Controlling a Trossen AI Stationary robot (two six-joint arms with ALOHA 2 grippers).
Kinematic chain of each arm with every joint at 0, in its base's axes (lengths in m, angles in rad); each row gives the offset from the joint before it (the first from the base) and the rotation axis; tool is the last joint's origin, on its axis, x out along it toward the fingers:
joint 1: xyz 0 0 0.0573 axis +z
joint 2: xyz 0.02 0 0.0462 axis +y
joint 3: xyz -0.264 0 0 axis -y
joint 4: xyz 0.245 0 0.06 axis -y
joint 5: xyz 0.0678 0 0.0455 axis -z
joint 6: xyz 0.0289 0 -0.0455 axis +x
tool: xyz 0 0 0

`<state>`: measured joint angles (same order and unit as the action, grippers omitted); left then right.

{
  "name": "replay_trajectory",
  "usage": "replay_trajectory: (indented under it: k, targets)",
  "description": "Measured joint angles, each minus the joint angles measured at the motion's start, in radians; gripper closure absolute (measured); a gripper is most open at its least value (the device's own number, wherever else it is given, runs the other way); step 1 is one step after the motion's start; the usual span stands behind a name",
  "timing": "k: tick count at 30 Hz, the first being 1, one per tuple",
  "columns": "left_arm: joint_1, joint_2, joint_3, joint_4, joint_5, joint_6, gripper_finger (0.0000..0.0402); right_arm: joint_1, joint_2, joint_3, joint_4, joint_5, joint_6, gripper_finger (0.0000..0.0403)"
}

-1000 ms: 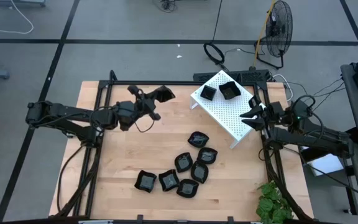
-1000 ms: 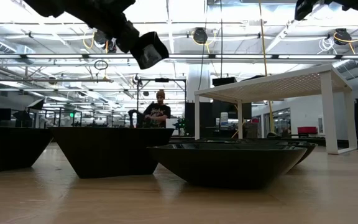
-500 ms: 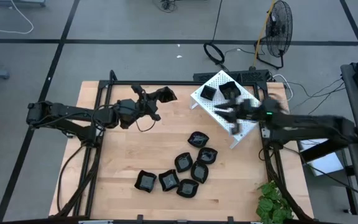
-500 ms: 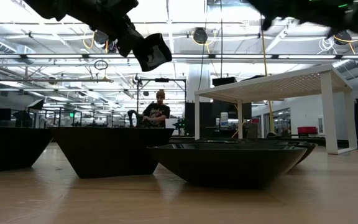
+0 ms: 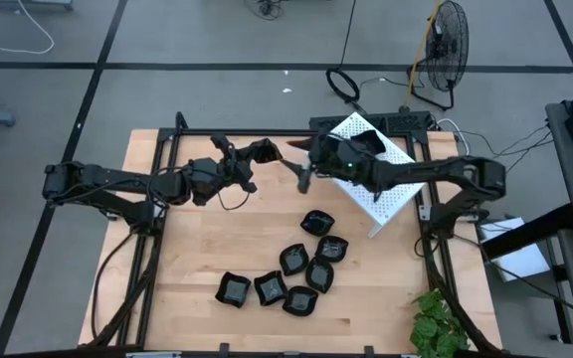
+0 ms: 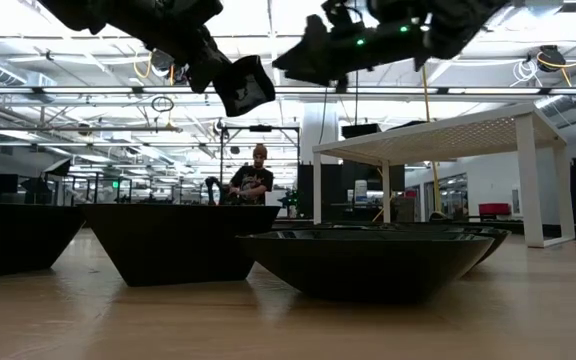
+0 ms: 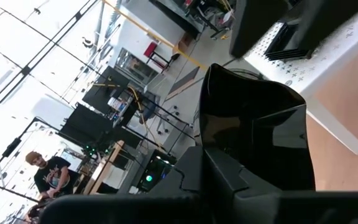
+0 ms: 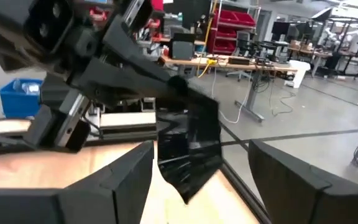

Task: Pick & Place Mini shaped plates
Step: Stack the distorted square plate on top of the other distorted square plates on the shelf

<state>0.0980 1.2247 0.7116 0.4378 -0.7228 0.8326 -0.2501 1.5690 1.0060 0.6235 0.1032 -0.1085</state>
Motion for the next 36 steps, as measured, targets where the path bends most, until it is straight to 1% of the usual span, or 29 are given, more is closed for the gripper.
replay_trajectory:
  k: [3, 6, 12, 15, 19, 23, 25, 29, 31, 34, 36]
  targets:
    - [0.000, 0.000, 0.000, 0.000, 0.000, 0.001, 0.0391, 0.014, 0.043, 0.040, 0.000, 0.000, -0.032, 0.0160]
    - [0.000, 0.000, 0.000, -0.001, 0.013, 0.000, 0.0397, 0.018, 0.070, 0.062, 0.000, 0.000, -0.052, 0.0175]
    - [0.000, 0.000, 0.000, -0.001, 0.038, -0.003, 0.0391, 0.016, 0.103, 0.072, 0.002, 0.004, -0.063, 0.0213]
    - [0.000, 0.000, 0.000, -0.001, 0.038, -0.006, 0.0397, 0.016, 0.104, 0.072, 0.002, 0.007, -0.065, 0.0239]
    - [0.000, 0.000, 0.000, -0.001, 0.038, -0.015, 0.0390, 0.016, 0.104, 0.072, 0.001, 0.015, -0.088, 0.0280]
    - [0.000, 0.000, 0.000, -0.001, 0.038, -0.031, 0.0397, 0.018, 0.104, 0.072, 0.000, 0.092, -0.116, 0.0320]
    - [0.000, 0.000, 0.000, -0.005, 0.037, -0.042, 0.0395, 0.017, 0.104, 0.072, 0.000, 0.108, -0.121, 0.0339]
    - [0.000, 0.000, 0.000, -0.019, 0.060, -0.067, 0.0382, 0.017, 0.104, 0.072, 0.000, 0.111, -0.131, 0.0377]
    - [-0.006, 0.000, 0.000, -0.015, 0.079, -0.116, 0.0375, 0.017, 0.104, 0.072, 0.000, 0.114, -0.146, 0.0394]
    - [-0.023, 0.000, 0.003, -0.009, 0.115, -0.225, 0.0351, 0.017, 0.104, 0.072, -0.001, 0.113, -0.147, 0.0398]
    - [-0.041, -0.009, 0.017, -0.037, 0.126, -0.298, 0.0321, 0.017, 0.104, 0.072, -0.001, 0.109, -0.144, 0.0398]
